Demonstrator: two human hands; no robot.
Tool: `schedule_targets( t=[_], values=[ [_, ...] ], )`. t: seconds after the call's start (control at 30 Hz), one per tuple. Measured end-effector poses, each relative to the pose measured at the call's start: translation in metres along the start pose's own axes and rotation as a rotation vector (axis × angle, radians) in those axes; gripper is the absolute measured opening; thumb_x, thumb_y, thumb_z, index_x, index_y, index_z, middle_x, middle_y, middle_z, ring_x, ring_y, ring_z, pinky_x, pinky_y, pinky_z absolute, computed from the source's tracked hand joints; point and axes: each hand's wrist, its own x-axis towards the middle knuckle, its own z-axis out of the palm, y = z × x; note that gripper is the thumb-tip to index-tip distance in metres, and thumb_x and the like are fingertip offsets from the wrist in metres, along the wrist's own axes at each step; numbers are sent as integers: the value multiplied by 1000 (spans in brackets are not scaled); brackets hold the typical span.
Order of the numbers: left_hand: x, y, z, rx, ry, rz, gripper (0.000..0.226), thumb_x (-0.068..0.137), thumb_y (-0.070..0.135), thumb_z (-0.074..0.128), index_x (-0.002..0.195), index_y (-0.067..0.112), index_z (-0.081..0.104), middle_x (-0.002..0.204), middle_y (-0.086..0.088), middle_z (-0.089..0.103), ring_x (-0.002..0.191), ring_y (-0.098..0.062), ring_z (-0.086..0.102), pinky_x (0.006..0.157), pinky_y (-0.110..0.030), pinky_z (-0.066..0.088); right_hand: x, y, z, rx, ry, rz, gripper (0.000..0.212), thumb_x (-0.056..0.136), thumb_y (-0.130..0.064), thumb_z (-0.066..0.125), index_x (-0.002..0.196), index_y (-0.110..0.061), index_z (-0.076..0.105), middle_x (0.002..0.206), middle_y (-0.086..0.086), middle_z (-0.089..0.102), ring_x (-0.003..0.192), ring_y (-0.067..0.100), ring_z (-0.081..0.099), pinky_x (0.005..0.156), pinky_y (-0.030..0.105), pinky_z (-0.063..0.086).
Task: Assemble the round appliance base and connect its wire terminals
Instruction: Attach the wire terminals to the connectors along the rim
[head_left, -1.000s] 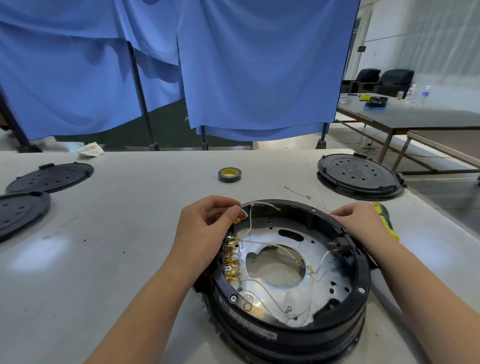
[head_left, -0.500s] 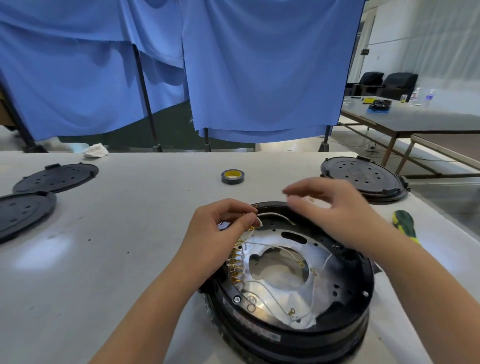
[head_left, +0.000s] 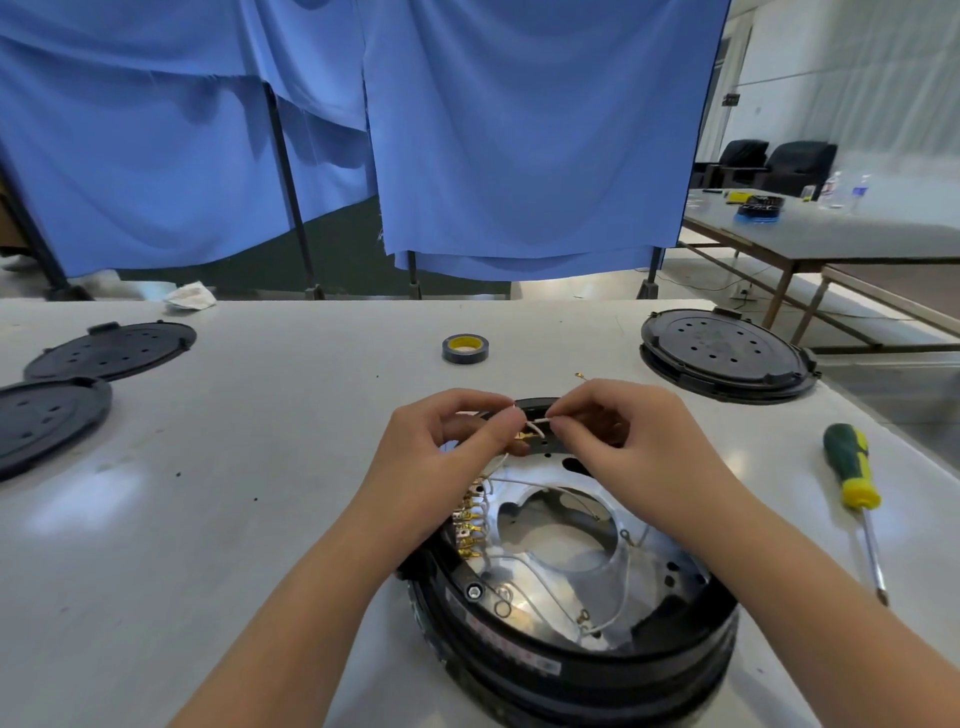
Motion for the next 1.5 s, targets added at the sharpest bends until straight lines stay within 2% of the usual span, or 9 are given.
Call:
schedule_targets(
  t=[0.23, 0.4, 0.53, 0.63, 0.77, 1.03, 1.23, 1.37, 1.5],
  values=[
    [1, -4, 1, 128, 28, 33, 27, 77, 19, 78, 97, 35, 68, 76, 12, 75, 81, 4, 67, 76, -14, 41, -5, -3, 2, 7, -4, -32, 11, 84, -21, 69, 83, -33, 69, 75, -15, 68, 74, 4, 65, 72, 33, 57],
    [2, -6, -1, 118, 51, 48, 27, 78, 15, 77, 96, 34, 68, 73, 10, 74, 77, 1, 68, 68, -1, 43, -4, -1, 1, -63, 25, -21, 18, 84, -17, 68, 78, -33, 65, 70, -14, 65, 70, 3, 62, 67, 24, 53],
    [3, -7, -3, 92, 60, 21, 26, 79, 14, 76, 96, 33, 68, 75, 7, 75, 77, -5, 70, 74, -16, 49, -3, 1, 1, -64, 23, 19, 24, 83, -14, 68, 73, -35, 62, 66, -16, 64, 66, 1, 61, 60, 11, 45],
    [3, -8, -2, 111, 49, 25, 26, 78, 15, 77, 95, 33, 69, 75, 8, 75, 78, -3, 69, 79, -23, 50, -3, 2, 1, 20, -47, 80, 16, 84, -18, 68, 77, -32, 66, 72, -15, 67, 68, 3, 64, 66, 17, 52],
    [3, -9, 0, 100, 30, 12, 27, 74, 18, 80, 96, 29, 68, 74, 11, 75, 78, 1, 69, 72, -9, 49, 2, -2, 1, 164, -185, 164, 4, 80, -33, 69, 82, -31, 71, 77, -10, 71, 76, 6, 67, 72, 23, 54],
    [4, -11, 0, 70, -27, -29, 32, 69, 15, 84, 95, 30, 70, 73, 8, 76, 79, -2, 71, 77, -17, 53, 11, -2, -1, 325, -251, 342, 5, 81, -23, 74, 76, -22, 76, 69, -4, 73, 61, 0, 63, 54, 8, 44],
    [4, -10, -2, 63, -52, -25, 31, 72, 16, 82, 97, 30, 69, 73, 7, 76, 78, -2, 71, 70, -10, 52, 20, -6, -1, 290, -290, 425, 7, 76, -23, 79, 76, -18, 74, 72, 3, 74, 66, 7, 67, 56, 15, 50],
    [7, -7, -5, -15, 73, 25, 18, 86, 30, 68, 104, 27, 67, 85, 8, 76, 83, -2, 70, 73, -15, 53, 32, -8, 5, 260, -249, 432, 8, 75, -20, 79, 71, -15, 74, 77, 8, 75, 79, 22, 72, 76, 34, 58],
    [14, -11, -12, -155, 157, -53, 25, 101, 35, 37, 108, 30, 61, 110, 10, 69, 104, -4, 63, 88, -22, 46, 35, -14, 18, 160, -374, 425, 9, 76, -21, 78, 69, -20, 74, 64, -3, 72, 57, 3, 64, 56, 16, 53]
  ],
)
